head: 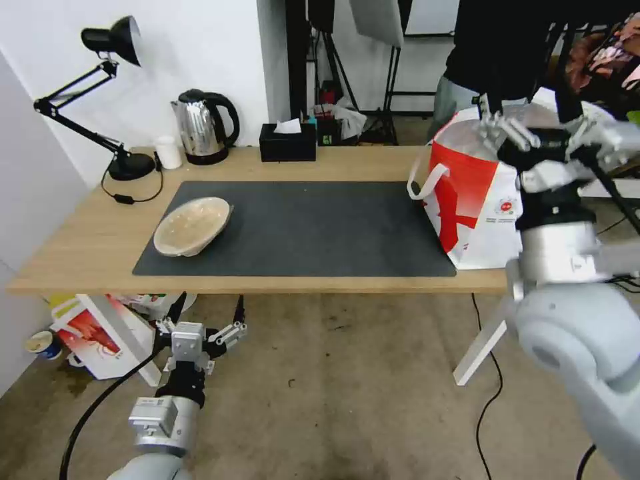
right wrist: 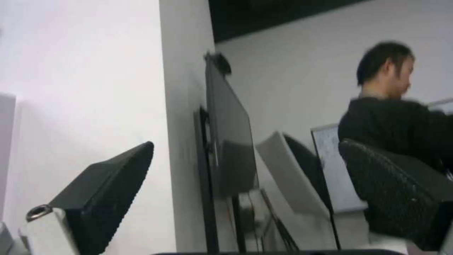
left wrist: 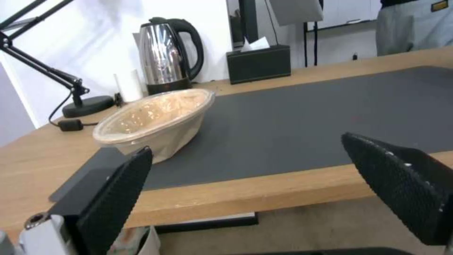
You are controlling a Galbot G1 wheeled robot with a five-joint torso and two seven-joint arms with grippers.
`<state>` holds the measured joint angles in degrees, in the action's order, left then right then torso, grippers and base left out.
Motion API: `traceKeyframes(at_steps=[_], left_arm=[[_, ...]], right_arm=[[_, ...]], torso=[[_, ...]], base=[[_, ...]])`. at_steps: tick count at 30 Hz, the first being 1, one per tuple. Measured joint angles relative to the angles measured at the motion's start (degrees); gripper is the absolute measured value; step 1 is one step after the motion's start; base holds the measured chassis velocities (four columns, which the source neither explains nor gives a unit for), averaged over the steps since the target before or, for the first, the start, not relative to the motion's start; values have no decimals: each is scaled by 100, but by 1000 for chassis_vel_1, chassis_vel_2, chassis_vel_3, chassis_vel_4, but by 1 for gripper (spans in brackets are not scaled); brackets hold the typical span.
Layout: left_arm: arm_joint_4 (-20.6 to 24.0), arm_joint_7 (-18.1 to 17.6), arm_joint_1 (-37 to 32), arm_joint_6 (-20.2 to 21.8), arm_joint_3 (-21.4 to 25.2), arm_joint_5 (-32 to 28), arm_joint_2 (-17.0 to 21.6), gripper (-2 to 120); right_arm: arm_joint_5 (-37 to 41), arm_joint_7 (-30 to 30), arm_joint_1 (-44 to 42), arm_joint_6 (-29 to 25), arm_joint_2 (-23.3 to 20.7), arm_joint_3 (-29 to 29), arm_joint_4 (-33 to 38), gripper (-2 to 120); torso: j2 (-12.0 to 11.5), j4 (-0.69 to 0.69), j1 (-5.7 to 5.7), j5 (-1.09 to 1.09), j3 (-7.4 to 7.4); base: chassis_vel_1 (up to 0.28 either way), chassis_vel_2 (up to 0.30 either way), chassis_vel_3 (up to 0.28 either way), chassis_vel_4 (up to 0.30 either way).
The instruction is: Pick up the trash from the table and place it into the takeout bag.
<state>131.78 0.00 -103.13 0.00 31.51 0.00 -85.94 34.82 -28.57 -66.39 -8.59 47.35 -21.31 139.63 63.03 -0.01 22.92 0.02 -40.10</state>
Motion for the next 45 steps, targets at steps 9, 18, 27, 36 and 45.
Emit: traceKeyframes(at_steps=[9,18,27,36,45], left_arm=[[0,0,0,0,0,0,0,100],[0,0,0,0,0,0,0,100],[0,0,0,0,0,0,0,100],[0,0,0,0,0,0,0,100],[0,0,0,0,0,0,0,100]], right_arm=[[-50,-176,-719,52,-415,365,243,100],[-222,-609,-1301,370,-490,725,358,100],[-488,-1439,-1742,673,-485,811,359,100],[-816,-2127,-2096,897,-375,765,360,100],[-989,-2455,-2411,1110,-276,768,388,100]], torso=[[0,1,-1,-2,0],[-1,1,1,-2,0],[-1,1,1,-1,0],[-1,1,1,-1,-1],[-1,1,1,-2,-1]], base=[[0,0,0,0],[0,0,0,0],[0,0,0,0],[0,0,0,0],[0,0,0,0]])
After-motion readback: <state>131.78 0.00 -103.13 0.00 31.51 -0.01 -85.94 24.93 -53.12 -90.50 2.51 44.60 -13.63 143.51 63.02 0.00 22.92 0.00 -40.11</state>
